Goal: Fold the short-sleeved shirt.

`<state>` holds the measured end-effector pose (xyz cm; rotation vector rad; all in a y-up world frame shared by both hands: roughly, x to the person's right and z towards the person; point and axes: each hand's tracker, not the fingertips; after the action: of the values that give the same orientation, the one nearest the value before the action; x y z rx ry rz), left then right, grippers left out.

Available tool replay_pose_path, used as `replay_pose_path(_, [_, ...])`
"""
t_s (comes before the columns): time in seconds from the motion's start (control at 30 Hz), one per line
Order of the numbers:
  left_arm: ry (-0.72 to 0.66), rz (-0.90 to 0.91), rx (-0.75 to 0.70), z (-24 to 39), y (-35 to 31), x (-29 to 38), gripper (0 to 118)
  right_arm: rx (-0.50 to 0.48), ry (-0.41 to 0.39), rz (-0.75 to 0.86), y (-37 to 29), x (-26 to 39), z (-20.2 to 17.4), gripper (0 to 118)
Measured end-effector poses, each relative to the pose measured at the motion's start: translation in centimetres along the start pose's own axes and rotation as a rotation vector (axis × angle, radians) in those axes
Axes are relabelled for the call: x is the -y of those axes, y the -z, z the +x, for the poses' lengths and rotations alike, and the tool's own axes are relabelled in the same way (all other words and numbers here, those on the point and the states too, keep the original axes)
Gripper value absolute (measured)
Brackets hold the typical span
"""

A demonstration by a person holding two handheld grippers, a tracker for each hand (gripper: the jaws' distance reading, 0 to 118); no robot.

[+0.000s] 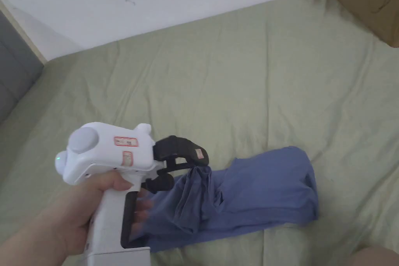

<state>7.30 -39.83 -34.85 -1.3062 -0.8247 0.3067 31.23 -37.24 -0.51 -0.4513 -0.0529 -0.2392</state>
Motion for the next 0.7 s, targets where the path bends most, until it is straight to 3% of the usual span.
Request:
replay_pose_path(0.07, [0.016, 0.053, -0.151, -0.9, -1.1, 0.1, 107, -0.003, 0.008, -0.002, 0.0, 0.0, -0.2, 0])
replay_pose_path(0.1, [0.037, 0.079, -0.259, -1.3, -1.1, 0.3, 98, -0.009, 0.007, -0.002, 0.0, 0.0, -0.3, 0])
replay_pose_path(0.13, [0.076, 0.055, -0.368, -0.8, -0.3, 1.2, 74, -0.013, 0.005, -0.004, 0.0, 0.0, -0.5, 0])
replay_pose_path(0.17, [0.099, 0.014, -0.445, -1.0, 0.7, 1.4, 17, -0.014, 0.004, -0.008, 0.1, 0.0, -0.6, 0])
replay_pose_path(0.2, [0.09, -0.014, -0.533, -1.3, 2.0, 1.7, 2, -0.015, 0.001, -0.013, -1.2, 0.1, -0.1, 0])
replay_pose_path(0.3, [0.105, -0.087, -0.401, 0.1, 5.7, 2.8, 1, -0.004, -0.002, -0.028, -1.4, 0.1, -0.1, 0])
replay_pose_path(0.4, [0.168, -0.147, -0.405, 2.3, 9.8, 3.5, 1, 0.009, 0.003, -0.033, -1.8, 0.0, 0.3, 0])
replay_pose_path(0.5, [0.125, -0.211, -0.327, 4.8, 12.4, 3.8, 1, 0.019, -0.002, -0.033, -1.9, -0.3, 0.4, 0])
replay_pose_path(0.57, [0.167, -0.178, -0.163, 6.4, 11.5, 3.7, 1, 0.025, -0.009, -0.03, -1.8, -0.5, 0.2, 0])
replay_pose_path(0.63, [0.125, -0.142, 0.01, 7.3, 9.0, 3.3, 1, 0.022, -0.006, -0.027, -1.6, -0.3, 0.3, 0])
replay_pose_path(0.7, [0.155, -0.092, -0.003, 7.4, 5.5, 3.1, 1, 0.018, -0.009, -0.035, -1.3, -0.5, 0.2, 0])
